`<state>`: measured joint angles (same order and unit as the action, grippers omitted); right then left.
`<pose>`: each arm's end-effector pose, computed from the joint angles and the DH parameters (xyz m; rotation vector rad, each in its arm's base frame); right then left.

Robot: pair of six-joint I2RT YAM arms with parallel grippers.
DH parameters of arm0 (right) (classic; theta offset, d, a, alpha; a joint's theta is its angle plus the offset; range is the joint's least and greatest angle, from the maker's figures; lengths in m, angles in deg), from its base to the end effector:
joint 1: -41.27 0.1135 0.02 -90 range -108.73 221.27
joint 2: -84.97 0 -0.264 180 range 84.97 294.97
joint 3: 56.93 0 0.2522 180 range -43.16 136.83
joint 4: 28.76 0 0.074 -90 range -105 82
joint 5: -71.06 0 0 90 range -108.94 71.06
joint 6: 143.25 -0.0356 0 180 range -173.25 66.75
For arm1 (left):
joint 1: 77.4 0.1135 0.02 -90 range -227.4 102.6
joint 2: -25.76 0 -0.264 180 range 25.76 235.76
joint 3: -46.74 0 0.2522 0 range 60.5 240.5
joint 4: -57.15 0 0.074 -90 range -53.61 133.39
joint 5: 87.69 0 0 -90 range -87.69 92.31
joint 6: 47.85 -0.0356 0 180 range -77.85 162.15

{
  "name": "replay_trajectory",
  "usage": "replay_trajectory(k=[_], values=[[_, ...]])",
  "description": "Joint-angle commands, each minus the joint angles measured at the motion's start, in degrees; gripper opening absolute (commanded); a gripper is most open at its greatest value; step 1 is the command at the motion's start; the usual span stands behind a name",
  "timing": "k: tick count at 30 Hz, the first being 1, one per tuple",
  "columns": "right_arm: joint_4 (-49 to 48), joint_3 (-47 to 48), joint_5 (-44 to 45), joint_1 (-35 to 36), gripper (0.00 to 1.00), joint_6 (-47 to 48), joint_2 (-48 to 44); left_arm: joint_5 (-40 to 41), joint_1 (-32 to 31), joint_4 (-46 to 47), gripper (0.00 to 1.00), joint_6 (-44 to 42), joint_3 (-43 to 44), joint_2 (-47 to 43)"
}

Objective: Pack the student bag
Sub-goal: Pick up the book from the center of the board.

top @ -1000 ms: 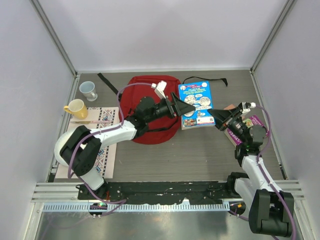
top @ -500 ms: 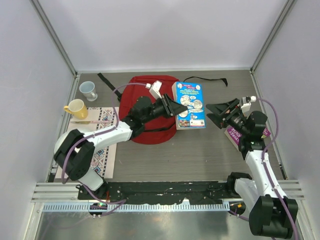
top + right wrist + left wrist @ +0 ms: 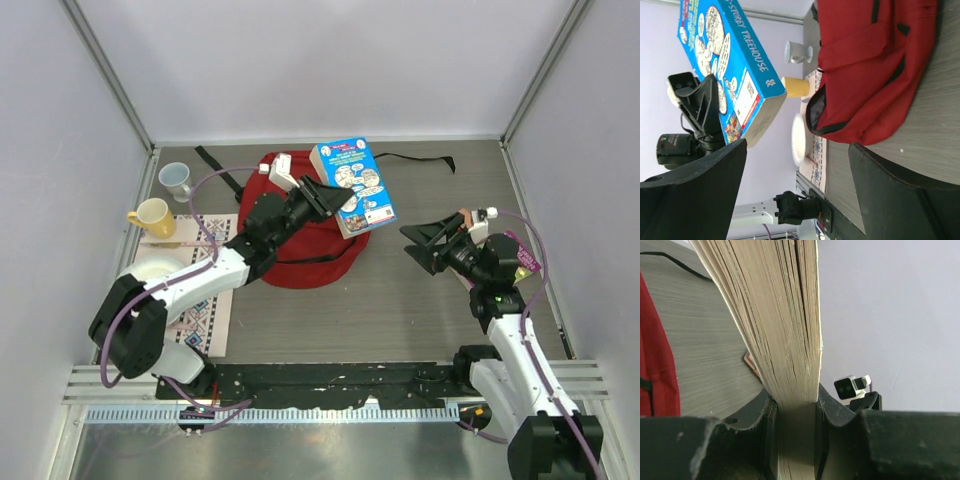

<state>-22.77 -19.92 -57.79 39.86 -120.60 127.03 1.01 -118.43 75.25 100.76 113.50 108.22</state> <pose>0.1756 0.0180 0.2487 0.6088 1.8535 1.3941 0.2542 -0.2223 0.3116 -0.2405 1.6869 -1.3700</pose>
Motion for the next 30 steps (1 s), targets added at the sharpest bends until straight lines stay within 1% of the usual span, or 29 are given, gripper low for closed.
replay_trajectory(k=[1,3,5,7,8,13,17,19,20,23,25,26,28,29,30], values=[[-9.01,2.24,4.38,6.84,0.88,-3.57,2.31,3.49,-0.80,14.37,0.00,4.32,-1.13,-0.19],[-13.39,2.25,6.41,11.40,0.88,-5.58,3.81,4.11,-1.24,17.25,0.00,5.54,-1.92,0.42],[-19.09,1.81,8.43,14.05,0.88,-7.35,6.35,4.29,-1.33,18.15,0.00,6.51,-2.10,0.86],[-22.53,1.72,8.97,16.69,0.88,-9.19,8.46,4.46,-1.59,19.21,0.00,6.96,-2.10,1.13],[-25.68,1.63,9.66,17.40,0.88,-9.64,10.04,4.46,-1.85,19.21,0.00,6.96,-2.19,1.04],[-30.19,2.24,11.34,18.46,0.88,-10.34,13.74,4.11,-2.03,19.56,0.00,8.27,-2.63,0.60],[-37.82,2.77,11.60,19.25,0.86,-12.36,17.17,4.11,-2.38,20.78,0.00,8.98,-3.07,1.13],[-38.55,3.38,12.04,19.69,0.82,-12.89,18.49,4.37,-2.47,21.31,0.00,9.15,-3.33,1.39],[-39.94,3.65,12.39,20.30,0.77,-13.94,18.93,4.38,-2.56,21.40,0.00,9.07,-3.33,1.57],[-43.20,3.82,14.41,21.36,0.70,-15.78,19.81,4.38,-2.65,21.76,0.00,9.07,-3.33,2.18],[-43.64,4.00,15.64,22.41,0.68,-16.32,19.99,4.55,-2.82,22.11,0.00,9.24,-3.33,2.45],[-43.65,3.83,16.52,22.76,0.64,-16.58,19.90,4.81,-2.82,22.20,0.00,9.24,-3.42,2.53],[-44.17,3.13,19.06,23.91,0.59,-17.72,19.46,5.25,-3.08,22.20,0.00,8.98,-3.51,2.80],[-43.91,3.12,19.68,24.17,0.52,-17.73,19.29,5.60,-3.17,22.20,0.00,8.89,-3.60,2.80],[-43.65,2.95,20.39,24.78,0.47,-17.55,18.94,5.61,-3.17,22.20,0.00,8.89,-3.68,3.06]])
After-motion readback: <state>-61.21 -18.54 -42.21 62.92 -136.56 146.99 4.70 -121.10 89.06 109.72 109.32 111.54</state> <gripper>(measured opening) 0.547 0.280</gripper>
